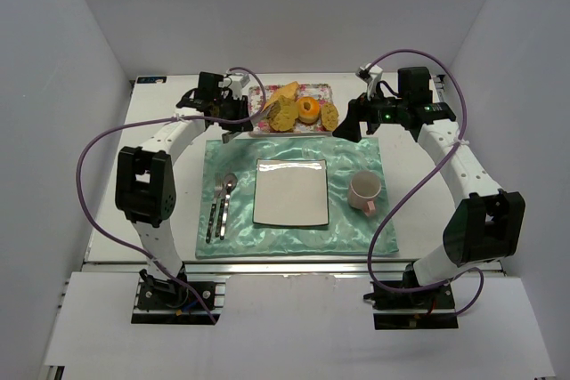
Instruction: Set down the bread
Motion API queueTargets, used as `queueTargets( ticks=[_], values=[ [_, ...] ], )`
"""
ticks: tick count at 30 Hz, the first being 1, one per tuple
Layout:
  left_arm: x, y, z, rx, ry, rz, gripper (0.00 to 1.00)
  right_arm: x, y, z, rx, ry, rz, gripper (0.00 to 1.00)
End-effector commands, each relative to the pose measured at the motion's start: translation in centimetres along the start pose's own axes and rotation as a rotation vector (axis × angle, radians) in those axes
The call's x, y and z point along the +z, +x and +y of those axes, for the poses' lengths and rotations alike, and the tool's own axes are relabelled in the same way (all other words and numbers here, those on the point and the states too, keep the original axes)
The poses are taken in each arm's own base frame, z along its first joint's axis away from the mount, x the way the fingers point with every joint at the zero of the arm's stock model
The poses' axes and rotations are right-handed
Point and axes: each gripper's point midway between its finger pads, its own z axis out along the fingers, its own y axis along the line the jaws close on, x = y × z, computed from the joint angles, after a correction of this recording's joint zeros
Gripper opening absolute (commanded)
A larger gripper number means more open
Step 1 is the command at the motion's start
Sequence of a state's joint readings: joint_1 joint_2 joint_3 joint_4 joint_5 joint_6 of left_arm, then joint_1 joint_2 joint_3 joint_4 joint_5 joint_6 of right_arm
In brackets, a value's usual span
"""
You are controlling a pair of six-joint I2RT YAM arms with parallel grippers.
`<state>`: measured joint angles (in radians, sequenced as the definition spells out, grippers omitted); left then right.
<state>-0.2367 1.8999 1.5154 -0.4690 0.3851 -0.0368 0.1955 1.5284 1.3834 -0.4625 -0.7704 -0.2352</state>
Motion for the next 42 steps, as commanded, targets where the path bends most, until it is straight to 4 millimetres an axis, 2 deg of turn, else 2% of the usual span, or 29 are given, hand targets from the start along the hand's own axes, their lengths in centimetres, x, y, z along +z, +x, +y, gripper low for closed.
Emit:
queueTargets(
  ticks=[1,3,6,10,14,16,17,19,20,23,24,28,32,36,37,39,40,42],
  values=[
    [-1.7,-2.6,-1.6,0.037,0.051,-0.078,0.3,-0.3,-1.0,0.3,-0.023,-0.011,-0.033,0.89],
    [-1.9,-2.8,-1.8,0.038,0.056,-0.083,0.18,-0.5,-1.0,0.2,-0.023,-0.005,-0.034,0.89],
    [-3.1,-4.5,-2.8,0.048,0.083,-0.145,0.05,-0.5,-0.9,0.3,-0.022,-0.005,-0.033,0.89],
    [-5.8,-6.4,-4.9,0.057,0.142,-0.219,0.03,-0.6,-0.8,0.3,-0.021,-0.003,-0.03,0.89],
    [-7.9,-5.4,-7.1,0.032,0.217,-0.208,0.03,-0.6,-0.8,0.2,-0.027,0.001,-0.029,0.89],
    [-8.8,-3.7,-7.9,-0.003,0.242,-0.171,0.03,-0.6,-0.9,0.2,-0.031,0.005,-0.028,0.89],
    [-9.7,-1.9,-8.4,-0.028,0.244,-0.138,0.03,-0.7,-0.9,0.2,-0.031,0.006,-0.028,0.89],
    [-10.4,0.4,-8.9,-0.051,0.247,-0.092,0.03,-0.7,-0.8,0.1,-0.03,0.007,-0.026,0.89],
    [-11.1,2.6,-9.5,-0.071,0.251,-0.047,0.03,-0.6,-0.7,0.0,-0.027,0.008,-0.025,0.89],
    [-12.1,5.7,-11.0,-0.091,0.285,0.012,0.04,-0.5,-0.5,0.0,-0.021,0.009,-0.02,0.89],
    [-12.7,7.2,-11.5,-0.103,0.292,0.046,0.04,-0.5,-0.4,-0.1,-0.019,0.008,-0.018,0.89],
    [-13.0,10.5,-13.4,-0.102,0.321,0.128,0.05,-0.3,-0.2,-0.2,-0.012,0.002,-0.011,0.89],
    [-12.3,13.3,-13.1,-0.124,0.294,0.2,0.06,-0.3,-0.3,-0.2,-0.01,-0.001,-0.012,0.89],
    [-12.7,15.8,-12.4,-0.116,0.247,0.286,0.15,-0.5,-0.3,-0.1,-0.017,0.006,-0.011,0.89],
    [-12.9,16.0,-12.2,-0.112,0.234,0.294,0.25,-0.5,-0.2,-0.1,-0.017,0.008,-0.01,0.89],
    [-13.2,16.4,-11.9,-0.102,0.214,0.299,0.34,-0.5,0.1,0.0,-0.013,0.006,-0.009,0.89],
    [-13.3,16.2,-11.8,-0.097,0.202,0.29,0.45,-0.5,0.1,0.1,-0.01,0.006,-0.011,0.89],
    [-13.5,15.8,-11.8,-0.09,0.201,0.274,0.56,-0.5,0.2,0.1,-0.007,0.006,-0.01,0.89]
  ],
)
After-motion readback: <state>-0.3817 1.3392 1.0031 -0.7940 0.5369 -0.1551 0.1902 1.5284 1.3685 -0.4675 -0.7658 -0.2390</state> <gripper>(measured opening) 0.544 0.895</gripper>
